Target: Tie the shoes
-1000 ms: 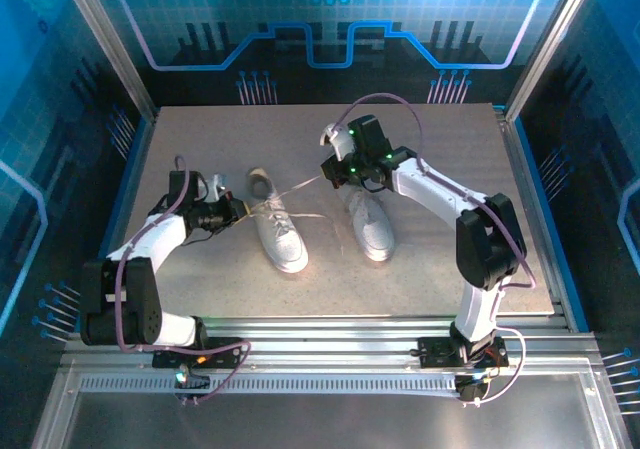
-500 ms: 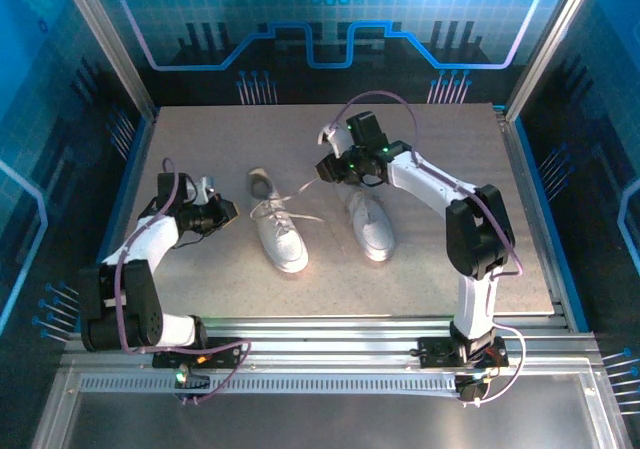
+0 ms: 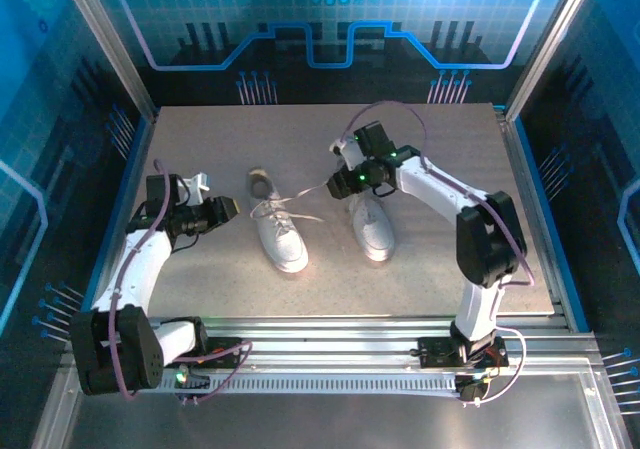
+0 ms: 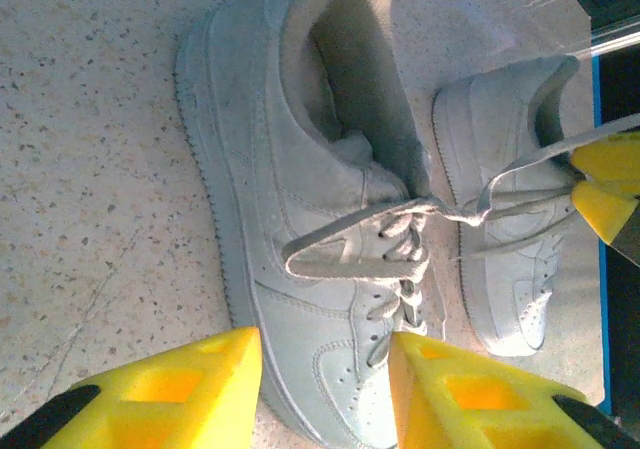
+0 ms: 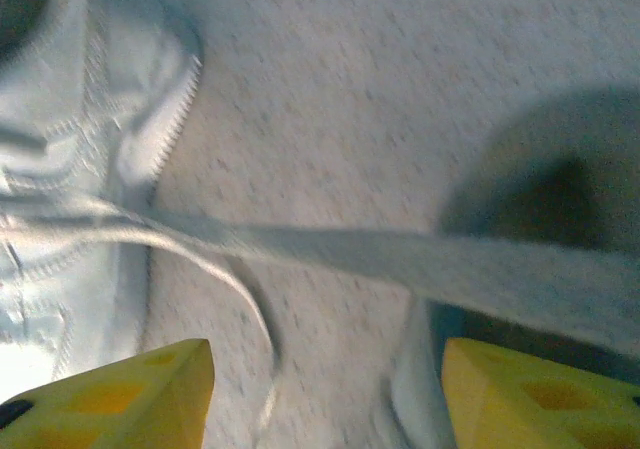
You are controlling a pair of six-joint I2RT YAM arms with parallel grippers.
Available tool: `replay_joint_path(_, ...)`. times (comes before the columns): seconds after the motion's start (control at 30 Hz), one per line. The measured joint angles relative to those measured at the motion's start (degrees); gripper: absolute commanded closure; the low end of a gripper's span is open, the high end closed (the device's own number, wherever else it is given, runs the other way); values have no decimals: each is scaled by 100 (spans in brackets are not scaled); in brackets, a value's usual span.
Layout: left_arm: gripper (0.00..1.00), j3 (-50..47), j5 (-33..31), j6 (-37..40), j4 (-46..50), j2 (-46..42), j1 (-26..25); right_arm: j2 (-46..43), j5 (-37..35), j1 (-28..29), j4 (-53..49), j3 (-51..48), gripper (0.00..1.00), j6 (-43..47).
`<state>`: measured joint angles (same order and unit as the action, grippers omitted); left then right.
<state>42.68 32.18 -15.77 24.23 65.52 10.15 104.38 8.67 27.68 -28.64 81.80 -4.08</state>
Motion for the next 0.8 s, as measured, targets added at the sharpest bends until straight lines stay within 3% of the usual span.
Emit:
replay_joint_path(0.23,57,0,0,153,243,-118,-138,-815,-210,-533,-605,-378,33,-323)
replay_joint_path(0.57,54,0,7,289,310,-190,-352,-1322,-188,-1126,-1364,-278,35,-306)
replay_joint_path(0.7,54,0,7,374,387,-227,-455,-1447,-400,-890,-1580,-201,39,-254)
replay_joint_path(0.8,53,0,4,435,446,-308,-516,-1567,-695,-297,-1676,-234,41,-214)
